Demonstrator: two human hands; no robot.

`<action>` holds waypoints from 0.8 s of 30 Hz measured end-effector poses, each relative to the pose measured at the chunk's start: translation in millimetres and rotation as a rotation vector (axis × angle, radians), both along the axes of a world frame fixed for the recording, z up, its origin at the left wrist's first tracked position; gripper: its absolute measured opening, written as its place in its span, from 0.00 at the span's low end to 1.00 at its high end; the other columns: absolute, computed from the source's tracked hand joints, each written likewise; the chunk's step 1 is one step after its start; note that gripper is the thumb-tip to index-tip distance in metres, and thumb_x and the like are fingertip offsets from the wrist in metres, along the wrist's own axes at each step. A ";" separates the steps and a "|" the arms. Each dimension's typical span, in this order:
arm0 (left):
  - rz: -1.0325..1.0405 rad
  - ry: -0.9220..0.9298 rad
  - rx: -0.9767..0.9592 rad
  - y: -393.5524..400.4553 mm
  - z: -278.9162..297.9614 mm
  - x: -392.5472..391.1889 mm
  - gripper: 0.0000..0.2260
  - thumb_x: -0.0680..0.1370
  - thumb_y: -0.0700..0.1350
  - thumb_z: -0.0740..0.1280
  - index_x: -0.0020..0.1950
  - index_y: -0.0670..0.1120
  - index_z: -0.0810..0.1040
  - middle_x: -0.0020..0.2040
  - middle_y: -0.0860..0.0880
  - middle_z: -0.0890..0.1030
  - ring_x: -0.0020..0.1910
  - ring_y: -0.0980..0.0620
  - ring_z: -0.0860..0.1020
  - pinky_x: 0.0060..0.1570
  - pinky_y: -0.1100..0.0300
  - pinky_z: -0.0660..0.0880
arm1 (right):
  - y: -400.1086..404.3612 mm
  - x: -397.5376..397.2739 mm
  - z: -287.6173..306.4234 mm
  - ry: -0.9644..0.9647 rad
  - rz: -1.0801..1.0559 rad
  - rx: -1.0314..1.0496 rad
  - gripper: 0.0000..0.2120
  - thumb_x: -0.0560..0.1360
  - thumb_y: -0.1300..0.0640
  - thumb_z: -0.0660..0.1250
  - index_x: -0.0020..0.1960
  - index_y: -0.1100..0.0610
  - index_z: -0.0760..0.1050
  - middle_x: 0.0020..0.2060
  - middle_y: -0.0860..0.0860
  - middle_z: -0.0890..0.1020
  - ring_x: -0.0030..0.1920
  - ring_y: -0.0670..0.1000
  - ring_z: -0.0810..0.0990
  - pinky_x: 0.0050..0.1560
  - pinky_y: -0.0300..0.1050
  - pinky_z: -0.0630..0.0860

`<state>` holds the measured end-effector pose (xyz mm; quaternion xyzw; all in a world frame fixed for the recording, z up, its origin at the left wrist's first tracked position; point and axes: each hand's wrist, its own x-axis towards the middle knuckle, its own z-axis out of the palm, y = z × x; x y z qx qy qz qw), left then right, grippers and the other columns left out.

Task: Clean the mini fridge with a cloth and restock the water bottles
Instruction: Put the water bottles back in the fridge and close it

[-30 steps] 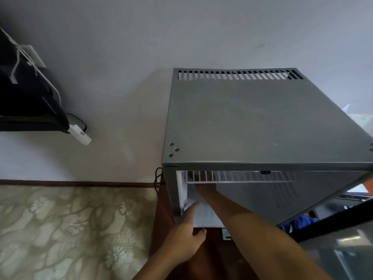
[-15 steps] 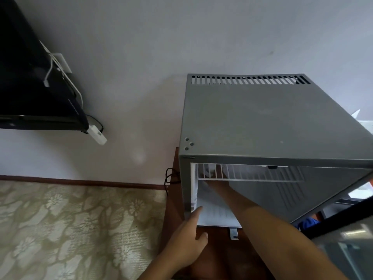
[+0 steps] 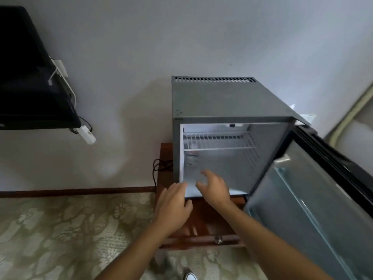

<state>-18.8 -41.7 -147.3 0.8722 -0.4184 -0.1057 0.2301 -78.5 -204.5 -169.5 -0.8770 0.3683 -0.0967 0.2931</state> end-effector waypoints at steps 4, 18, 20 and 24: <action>-0.054 -0.062 -0.059 18.1 7.1 -44.5 0.26 0.79 0.48 0.66 0.76 0.45 0.69 0.74 0.47 0.73 0.73 0.47 0.71 0.72 0.53 0.65 | 49.5 -70.3 35.2 -0.015 -0.035 -0.109 0.25 0.76 0.45 0.67 0.72 0.49 0.72 0.69 0.49 0.77 0.69 0.52 0.74 0.66 0.48 0.72; -0.273 -0.168 -0.385 47.6 73.2 -241.1 0.26 0.77 0.48 0.73 0.73 0.45 0.73 0.72 0.48 0.76 0.74 0.46 0.71 0.71 0.51 0.67 | 147.0 -324.3 123.4 -0.219 -0.096 -0.395 0.16 0.77 0.47 0.67 0.65 0.45 0.77 0.61 0.42 0.81 0.62 0.45 0.77 0.57 0.41 0.74; -0.287 -0.196 -0.445 32.2 108.3 -269.8 0.26 0.78 0.47 0.71 0.75 0.46 0.71 0.74 0.48 0.74 0.76 0.48 0.69 0.72 0.54 0.64 | 132.1 -352.8 143.9 -0.367 -0.114 -0.479 0.13 0.77 0.50 0.69 0.61 0.47 0.79 0.58 0.42 0.82 0.59 0.46 0.79 0.56 0.46 0.78; -0.332 -0.253 -0.583 -20.9 169.1 -351.0 0.24 0.76 0.43 0.71 0.72 0.48 0.73 0.70 0.51 0.77 0.68 0.50 0.75 0.62 0.59 0.68 | 74.2 -421.8 187.4 -0.579 -0.138 -0.499 0.15 0.78 0.52 0.67 0.63 0.50 0.80 0.58 0.44 0.82 0.59 0.46 0.79 0.58 0.46 0.77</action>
